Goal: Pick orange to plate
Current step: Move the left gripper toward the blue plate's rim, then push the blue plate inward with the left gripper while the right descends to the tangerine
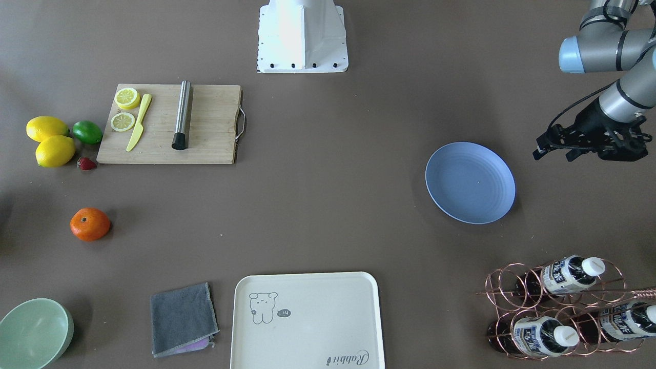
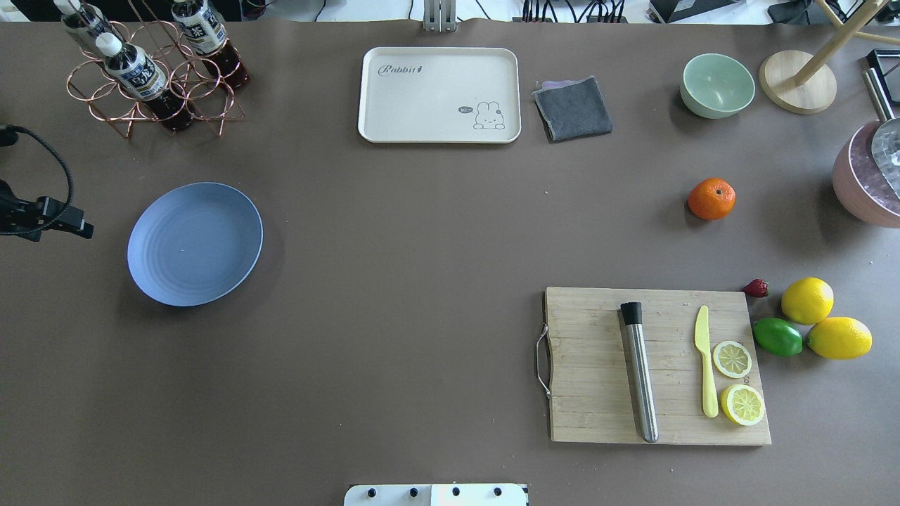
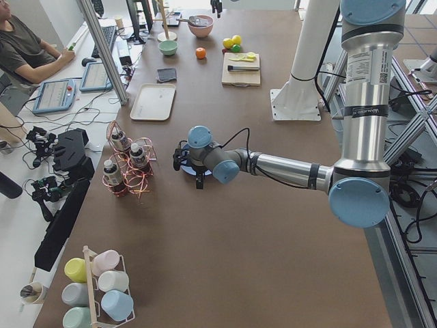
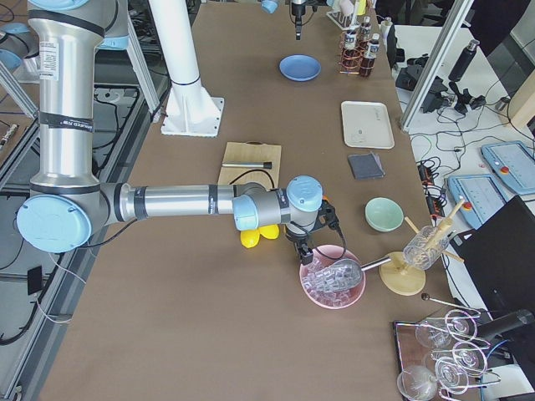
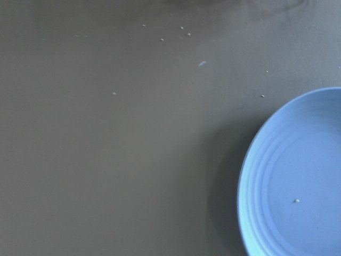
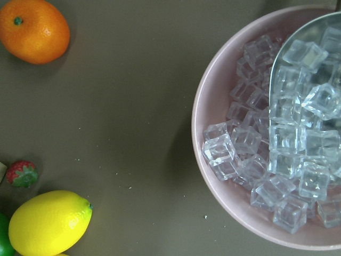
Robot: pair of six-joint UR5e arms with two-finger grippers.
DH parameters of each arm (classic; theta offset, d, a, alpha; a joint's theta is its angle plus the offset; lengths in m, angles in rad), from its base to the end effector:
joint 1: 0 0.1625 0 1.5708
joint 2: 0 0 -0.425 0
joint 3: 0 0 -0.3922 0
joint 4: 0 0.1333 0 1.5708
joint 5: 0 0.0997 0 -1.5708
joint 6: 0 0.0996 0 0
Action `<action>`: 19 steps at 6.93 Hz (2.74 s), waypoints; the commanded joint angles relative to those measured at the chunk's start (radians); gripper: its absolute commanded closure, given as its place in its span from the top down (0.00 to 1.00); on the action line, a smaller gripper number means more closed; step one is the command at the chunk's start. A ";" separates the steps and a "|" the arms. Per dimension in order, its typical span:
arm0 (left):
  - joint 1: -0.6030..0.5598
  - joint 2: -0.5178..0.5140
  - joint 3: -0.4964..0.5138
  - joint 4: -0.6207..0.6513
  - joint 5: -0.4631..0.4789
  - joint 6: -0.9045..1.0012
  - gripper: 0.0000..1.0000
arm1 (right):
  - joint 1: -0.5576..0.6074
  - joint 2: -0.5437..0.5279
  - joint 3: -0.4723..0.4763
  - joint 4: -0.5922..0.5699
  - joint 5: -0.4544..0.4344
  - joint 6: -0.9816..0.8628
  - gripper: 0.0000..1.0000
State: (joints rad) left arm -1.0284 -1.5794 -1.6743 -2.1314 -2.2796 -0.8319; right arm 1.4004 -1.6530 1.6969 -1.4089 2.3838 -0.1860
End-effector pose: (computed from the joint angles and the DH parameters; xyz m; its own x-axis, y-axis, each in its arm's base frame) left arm 0.2090 -0.4794 0.5406 0.5953 0.0027 -0.8035 0.0540 0.9976 0.0433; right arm -0.0194 -0.4721 0.6155 0.6103 -0.4367 0.6610 0.2837 0.8995 0.3323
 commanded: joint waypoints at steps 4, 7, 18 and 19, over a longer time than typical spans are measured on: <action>0.123 -0.062 0.110 -0.097 0.078 -0.121 0.88 | 0.000 -0.004 0.003 0.002 0.002 0.000 1.00; 0.134 -0.062 0.139 -0.119 0.083 -0.128 0.63 | 0.000 -0.004 -0.002 0.002 0.002 0.000 1.00; 0.428 -0.451 0.008 -0.075 0.308 -0.926 0.00 | -0.216 0.297 -0.005 0.005 0.002 0.575 1.00; 0.505 -0.474 0.021 -0.073 0.380 -0.934 0.00 | -0.263 0.315 -0.005 0.005 -0.023 0.629 1.00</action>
State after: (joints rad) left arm -0.6115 -2.0151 -1.6634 -2.2113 -1.9857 -1.7351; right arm 1.1930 -1.3677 1.6940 -1.4036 2.3804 0.3709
